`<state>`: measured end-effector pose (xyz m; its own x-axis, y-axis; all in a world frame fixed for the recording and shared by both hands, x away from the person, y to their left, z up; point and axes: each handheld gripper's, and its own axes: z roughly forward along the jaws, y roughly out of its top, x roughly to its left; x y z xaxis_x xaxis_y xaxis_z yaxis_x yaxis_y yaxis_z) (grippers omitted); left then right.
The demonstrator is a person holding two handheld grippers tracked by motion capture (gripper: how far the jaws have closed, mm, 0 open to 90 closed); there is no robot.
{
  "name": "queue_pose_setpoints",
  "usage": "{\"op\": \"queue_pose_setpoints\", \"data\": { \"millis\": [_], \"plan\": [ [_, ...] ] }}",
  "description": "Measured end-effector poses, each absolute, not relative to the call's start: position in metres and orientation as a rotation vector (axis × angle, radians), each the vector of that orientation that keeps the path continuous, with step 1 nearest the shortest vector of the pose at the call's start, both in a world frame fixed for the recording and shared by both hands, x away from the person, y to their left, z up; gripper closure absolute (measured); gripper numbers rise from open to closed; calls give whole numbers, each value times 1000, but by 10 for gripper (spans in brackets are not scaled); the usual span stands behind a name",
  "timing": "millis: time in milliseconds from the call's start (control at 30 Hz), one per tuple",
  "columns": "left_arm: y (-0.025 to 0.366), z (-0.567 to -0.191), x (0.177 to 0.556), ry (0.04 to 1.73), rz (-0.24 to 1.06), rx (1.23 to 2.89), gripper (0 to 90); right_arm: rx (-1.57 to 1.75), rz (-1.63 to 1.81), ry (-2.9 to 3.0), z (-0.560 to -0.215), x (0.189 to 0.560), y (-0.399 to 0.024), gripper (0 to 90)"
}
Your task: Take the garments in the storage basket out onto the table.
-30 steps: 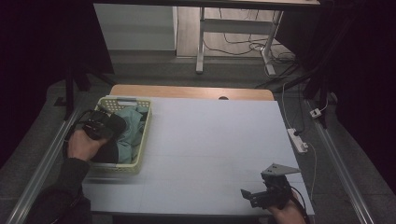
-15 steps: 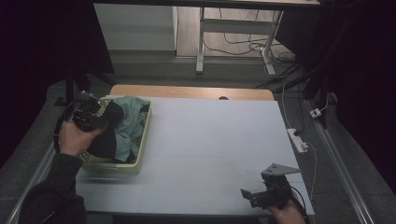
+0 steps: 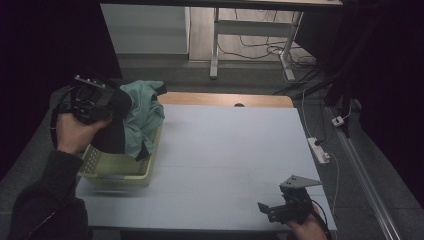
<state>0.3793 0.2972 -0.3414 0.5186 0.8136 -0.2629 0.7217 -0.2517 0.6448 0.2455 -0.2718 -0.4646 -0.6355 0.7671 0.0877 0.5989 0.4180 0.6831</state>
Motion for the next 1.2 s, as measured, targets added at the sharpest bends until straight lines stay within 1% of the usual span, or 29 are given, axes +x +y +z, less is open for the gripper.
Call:
{"op": "queue_pose_setpoints", "data": {
  "millis": [233,667,1200],
  "plan": [
    [280,-324,383,1184,163,2023,790,1196,1028,2434,-465,245,-272,0],
    [251,-312,390,1085,138,2006,789,1196,1033,2435,-464,245,-272,0],
    [201,-318,403,978,141,2075,788,1193,1041,2438,-464,245,-273,0]
  ]
}}
